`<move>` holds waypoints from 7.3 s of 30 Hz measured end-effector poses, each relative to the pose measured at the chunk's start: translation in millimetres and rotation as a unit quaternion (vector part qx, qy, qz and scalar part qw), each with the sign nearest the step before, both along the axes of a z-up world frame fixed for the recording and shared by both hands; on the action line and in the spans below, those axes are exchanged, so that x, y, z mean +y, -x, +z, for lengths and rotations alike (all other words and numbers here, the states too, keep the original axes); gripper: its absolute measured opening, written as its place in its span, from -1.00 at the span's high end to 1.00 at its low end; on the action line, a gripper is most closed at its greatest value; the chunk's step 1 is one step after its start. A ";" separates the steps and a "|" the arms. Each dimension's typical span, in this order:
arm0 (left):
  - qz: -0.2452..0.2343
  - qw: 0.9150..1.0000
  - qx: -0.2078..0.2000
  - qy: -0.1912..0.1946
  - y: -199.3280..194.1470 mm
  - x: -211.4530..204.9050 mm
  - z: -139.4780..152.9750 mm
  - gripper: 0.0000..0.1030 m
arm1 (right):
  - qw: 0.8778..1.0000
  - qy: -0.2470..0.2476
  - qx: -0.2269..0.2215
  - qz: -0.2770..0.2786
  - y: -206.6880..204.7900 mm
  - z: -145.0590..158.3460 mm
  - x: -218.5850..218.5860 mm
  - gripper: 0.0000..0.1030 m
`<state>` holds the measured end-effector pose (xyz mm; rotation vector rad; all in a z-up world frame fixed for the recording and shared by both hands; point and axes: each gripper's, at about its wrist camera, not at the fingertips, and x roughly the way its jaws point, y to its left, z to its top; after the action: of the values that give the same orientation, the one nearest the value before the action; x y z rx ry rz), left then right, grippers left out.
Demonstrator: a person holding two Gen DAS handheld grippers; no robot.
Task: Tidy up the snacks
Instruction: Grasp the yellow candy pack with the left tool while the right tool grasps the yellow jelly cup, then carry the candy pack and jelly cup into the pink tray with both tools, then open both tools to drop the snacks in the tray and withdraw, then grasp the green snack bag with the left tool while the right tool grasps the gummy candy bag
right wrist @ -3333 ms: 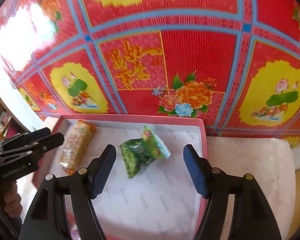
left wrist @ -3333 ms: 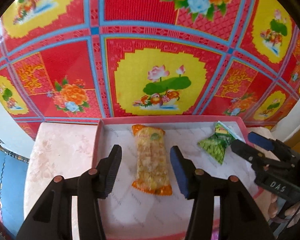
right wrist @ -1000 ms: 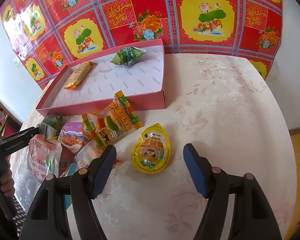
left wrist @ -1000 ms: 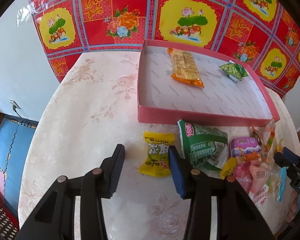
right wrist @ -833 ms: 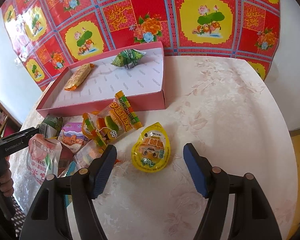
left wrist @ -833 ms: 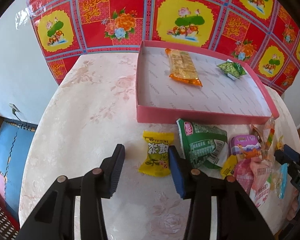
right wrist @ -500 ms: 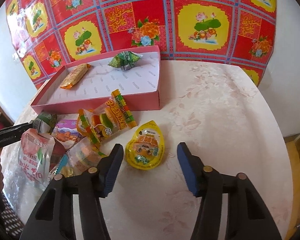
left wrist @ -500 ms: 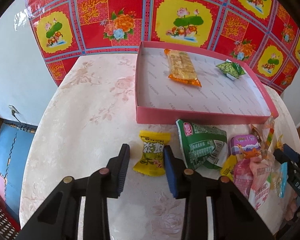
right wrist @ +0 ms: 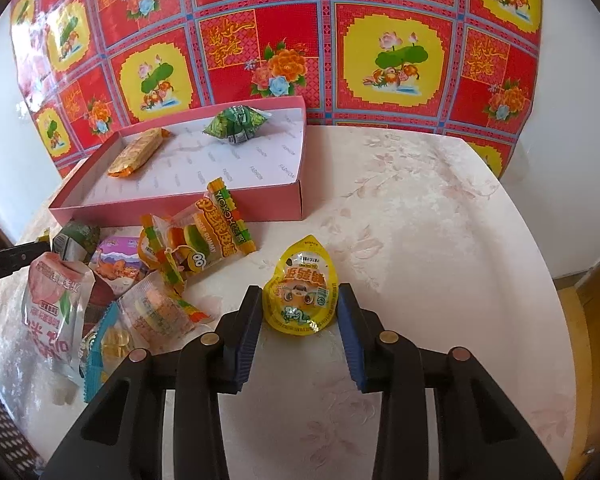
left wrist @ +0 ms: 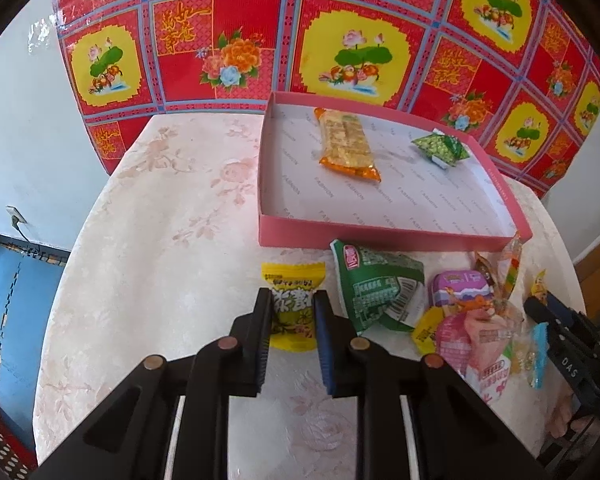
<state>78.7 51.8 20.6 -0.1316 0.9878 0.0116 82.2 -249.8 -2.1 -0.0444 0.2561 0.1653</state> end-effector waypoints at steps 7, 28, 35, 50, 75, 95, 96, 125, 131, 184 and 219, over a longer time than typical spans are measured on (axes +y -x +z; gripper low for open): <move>0.000 1.000 -0.009 0.008 4.1 0.1 10.1 0.59 | 1.000 -0.003 -0.001 0.007 0.9 -0.9 -1.5 0.26; -0.011 0.999 -0.039 0.016 20.2 -6.0 42.2 0.59 | 0.999 0.000 -0.004 0.046 21.0 16.9 -7.7 0.27; -0.017 0.999 -0.050 0.014 17.2 -7.5 56.4 0.59 | 0.998 -0.003 -0.017 0.068 31.2 43.7 -5.1 0.27; -0.038 0.997 -0.072 -0.003 -14.5 -19.7 84.6 0.59 | 0.994 0.025 -0.033 0.101 40.3 94.7 5.4 0.27; -0.024 1.000 -0.007 -0.007 -76.9 -17.5 24.5 0.59 | 0.995 -0.002 -0.005 0.102 -42.7 112.6 22.6 0.27; -0.029 0.999 0.025 -0.023 -98.9 -20.3 -8.4 0.58 | 0.995 0.003 0.032 0.097 -102.2 114.2 27.0 0.27; -0.029 0.999 0.025 -0.024 -99.5 -20.9 -8.7 0.58 | 0.995 0.004 0.034 0.096 -105.9 114.0 27.6 0.27; -0.035 0.999 0.014 -0.019 -99.4 -22.9 -3.1 0.36 | 0.996 0.017 0.024 0.085 -131.9 117.1 38.6 0.18; -0.039 0.999 -0.004 -0.028 -93.0 -27.7 11.1 0.12 | 0.996 0.012 0.020 0.090 -119.4 120.8 34.9 -0.03; -0.043 0.998 0.036 0.021 -21.9 -38.8 8.6 -0.12 | 0.994 -0.055 0.061 0.077 -3.6 53.6 23.5 -0.21; -0.036 0.999 0.018 -0.011 -12.9 -34.4 -3.4 -0.01 | 0.994 -0.043 0.077 0.069 -25.6 35.1 36.8 -0.21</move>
<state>91.6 17.4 17.2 -0.0766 1.0280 -0.0406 107.8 -213.0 33.0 0.0364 0.4009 0.3171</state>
